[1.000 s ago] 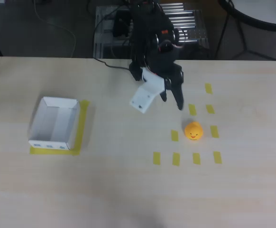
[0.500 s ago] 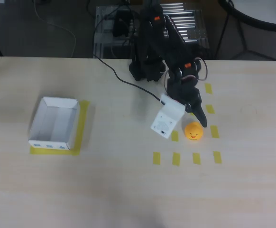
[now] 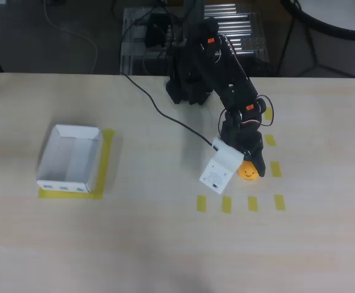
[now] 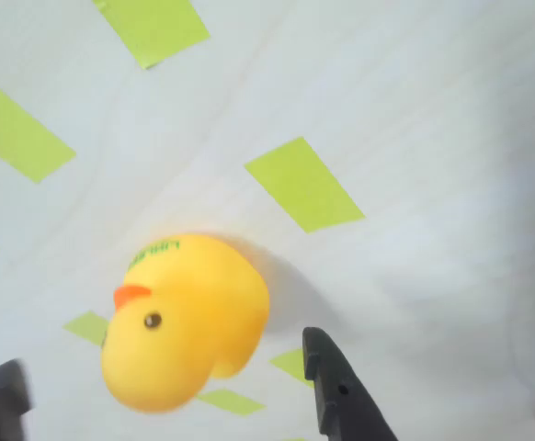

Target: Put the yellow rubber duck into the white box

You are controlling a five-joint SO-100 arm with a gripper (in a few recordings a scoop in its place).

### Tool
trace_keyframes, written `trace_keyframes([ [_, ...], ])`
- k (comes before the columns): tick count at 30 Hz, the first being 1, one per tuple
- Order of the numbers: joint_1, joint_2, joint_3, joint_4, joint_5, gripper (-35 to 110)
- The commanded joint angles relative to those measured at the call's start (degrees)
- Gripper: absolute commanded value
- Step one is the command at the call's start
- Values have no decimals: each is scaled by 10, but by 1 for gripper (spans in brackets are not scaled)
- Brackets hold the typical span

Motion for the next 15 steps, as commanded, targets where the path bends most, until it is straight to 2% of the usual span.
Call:
trace_keyframes([
  [1,-23,8,-59,-11,4,34],
  [5,-39,0,-62,-14,8,25],
  [10,-55,-16,-69,-16,20,1],
  [15,-55,-18,-85,-16,40,0],
])
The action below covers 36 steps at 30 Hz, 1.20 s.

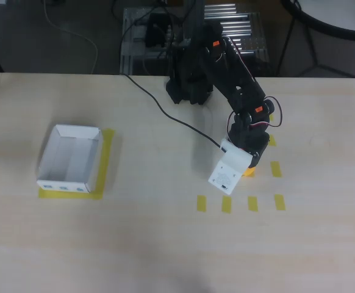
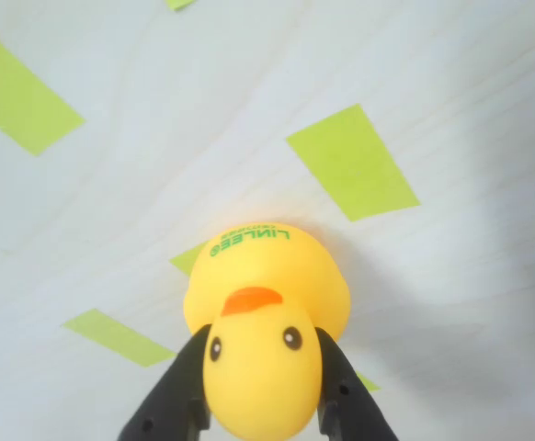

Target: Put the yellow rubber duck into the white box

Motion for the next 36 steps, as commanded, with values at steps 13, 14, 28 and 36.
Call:
trace_keyframes([
  [13,257,381,-197,81,42,0],
  [14,298,414,-185,78,34,0],
  [28,738,330,-128,-40,-40,0],
  [36,806,163,-134,-160,-87,0],
])
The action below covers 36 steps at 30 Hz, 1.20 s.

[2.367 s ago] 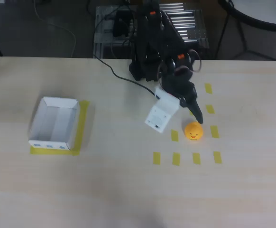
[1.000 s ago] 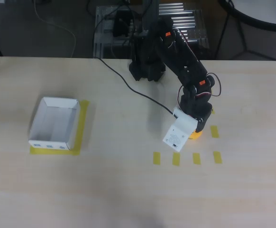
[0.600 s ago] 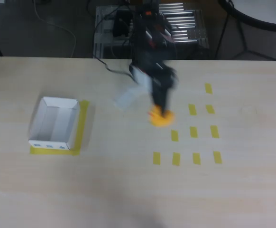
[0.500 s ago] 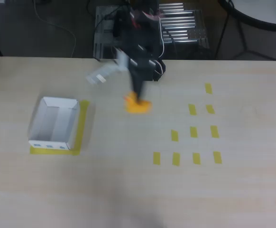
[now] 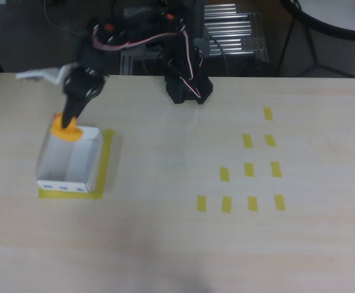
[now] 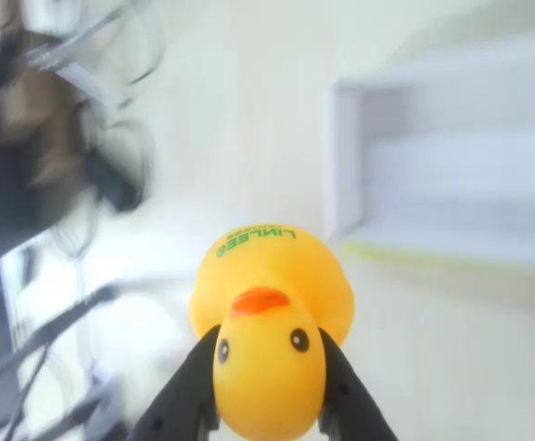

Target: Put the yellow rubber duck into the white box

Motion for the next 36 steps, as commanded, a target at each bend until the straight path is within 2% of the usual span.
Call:
trace_keyframes([
  [1,46,-47,-5,-71,-35,0],
  [9,54,-115,50,-160,-87,0],
  [21,43,-122,231,-306,-165,0],
  [25,44,-122,241,-314,-167,2],
  [34,44,-122,230,-303,-171,23],
  [36,43,-121,227,-296,-170,23],
])
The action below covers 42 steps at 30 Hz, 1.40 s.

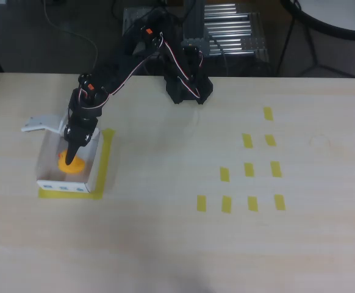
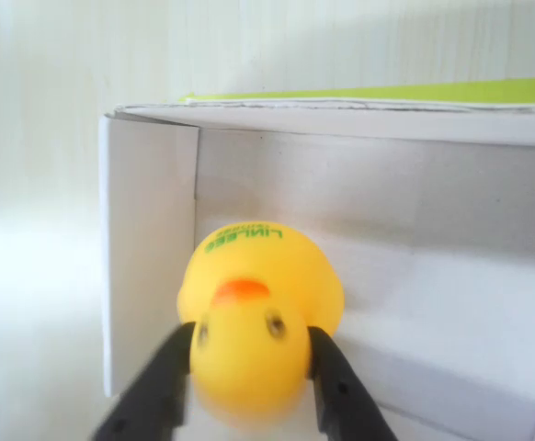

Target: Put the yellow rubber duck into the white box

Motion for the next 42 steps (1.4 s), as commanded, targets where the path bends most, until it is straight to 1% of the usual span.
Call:
trace_keyframes([
  [1,1,18,-18,7,-4,23],
  [7,-4,23,-67,65,6,23],
  [9,-13,39,-105,106,31,22],
  [10,-21,54,-130,136,47,17],
  [11,-30,73,-156,171,65,13],
  [13,-55,125,-202,237,104,7],
  [15,-91,185,-241,291,160,0],
  [19,-197,312,-301,368,289,0],
  [21,-256,394,-281,378,353,0],
  [23,-319,488,-216,375,410,0],
  [26,-417,638,-47,344,489,0],
  [27,-447,687,22,319,512,0],
  [28,-475,737,102,292,513,0],
  [31,-533,882,350,198,552,0],
  [34,-549,978,553,110,555,0],
  [37,-548,1026,695,39,554,0],
  [40,-543,1044,780,10,553,0],
  [42,-541,1057,807,17,556,0],
])
